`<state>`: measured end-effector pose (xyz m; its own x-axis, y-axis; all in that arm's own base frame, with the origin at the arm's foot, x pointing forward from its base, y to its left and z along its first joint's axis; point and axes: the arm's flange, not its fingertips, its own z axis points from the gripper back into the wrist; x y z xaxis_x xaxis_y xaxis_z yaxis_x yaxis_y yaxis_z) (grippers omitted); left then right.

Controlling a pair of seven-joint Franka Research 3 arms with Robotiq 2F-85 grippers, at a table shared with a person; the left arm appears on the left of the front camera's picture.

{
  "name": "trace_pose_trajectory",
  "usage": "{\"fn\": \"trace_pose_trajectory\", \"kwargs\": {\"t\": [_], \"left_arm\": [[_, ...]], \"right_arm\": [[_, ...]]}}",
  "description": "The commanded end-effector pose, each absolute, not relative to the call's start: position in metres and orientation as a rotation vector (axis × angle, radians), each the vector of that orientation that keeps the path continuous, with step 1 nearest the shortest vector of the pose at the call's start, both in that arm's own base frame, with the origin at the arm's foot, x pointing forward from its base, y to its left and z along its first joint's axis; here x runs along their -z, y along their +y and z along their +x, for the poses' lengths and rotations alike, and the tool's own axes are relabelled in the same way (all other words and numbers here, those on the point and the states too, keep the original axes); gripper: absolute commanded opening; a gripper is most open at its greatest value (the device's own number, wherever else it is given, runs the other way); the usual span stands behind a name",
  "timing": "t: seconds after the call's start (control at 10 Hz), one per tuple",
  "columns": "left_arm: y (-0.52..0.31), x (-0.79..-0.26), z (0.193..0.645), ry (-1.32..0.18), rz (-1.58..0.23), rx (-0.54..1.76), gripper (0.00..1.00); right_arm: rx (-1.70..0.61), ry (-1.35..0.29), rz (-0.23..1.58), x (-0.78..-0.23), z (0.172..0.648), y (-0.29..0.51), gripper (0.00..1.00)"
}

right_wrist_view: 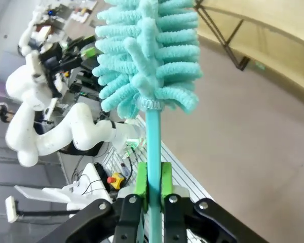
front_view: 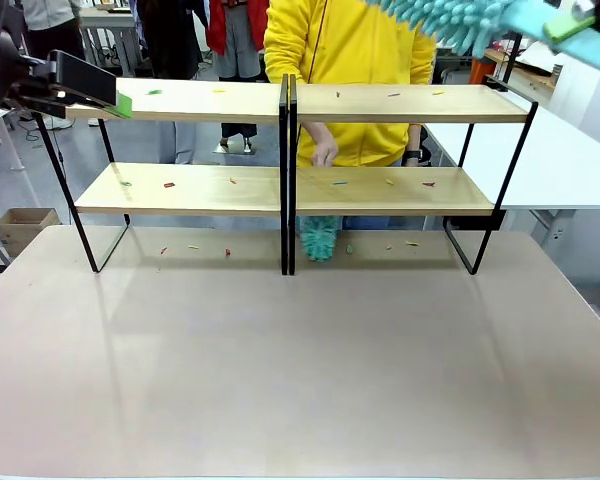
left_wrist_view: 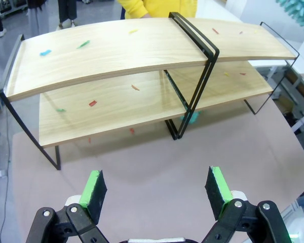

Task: Clean the shelves.
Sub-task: Clean a randomly selected level of the Shelf with the Duster.

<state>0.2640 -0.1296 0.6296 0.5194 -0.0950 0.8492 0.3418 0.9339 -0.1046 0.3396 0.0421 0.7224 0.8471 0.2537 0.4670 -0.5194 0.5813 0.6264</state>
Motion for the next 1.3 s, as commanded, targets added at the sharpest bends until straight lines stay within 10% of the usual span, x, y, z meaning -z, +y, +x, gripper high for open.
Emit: {"fn": "trace_pose_trajectory", "kwargs": {"t": [0.0,1.2], "left_arm": [[-0.129,-0.63,0.263,-0.997,-0.272,0.266,1.0],[-0.129,-0.63,0.263,-0.997,-0.272,0.266,1.0]], "right_arm": [[-0.421,-0.33,0.77,-0.734,0.361,0.063,0.12],[-0.37,-0.276,0.696,-0.705,0.432,0.095,0.12]]}}
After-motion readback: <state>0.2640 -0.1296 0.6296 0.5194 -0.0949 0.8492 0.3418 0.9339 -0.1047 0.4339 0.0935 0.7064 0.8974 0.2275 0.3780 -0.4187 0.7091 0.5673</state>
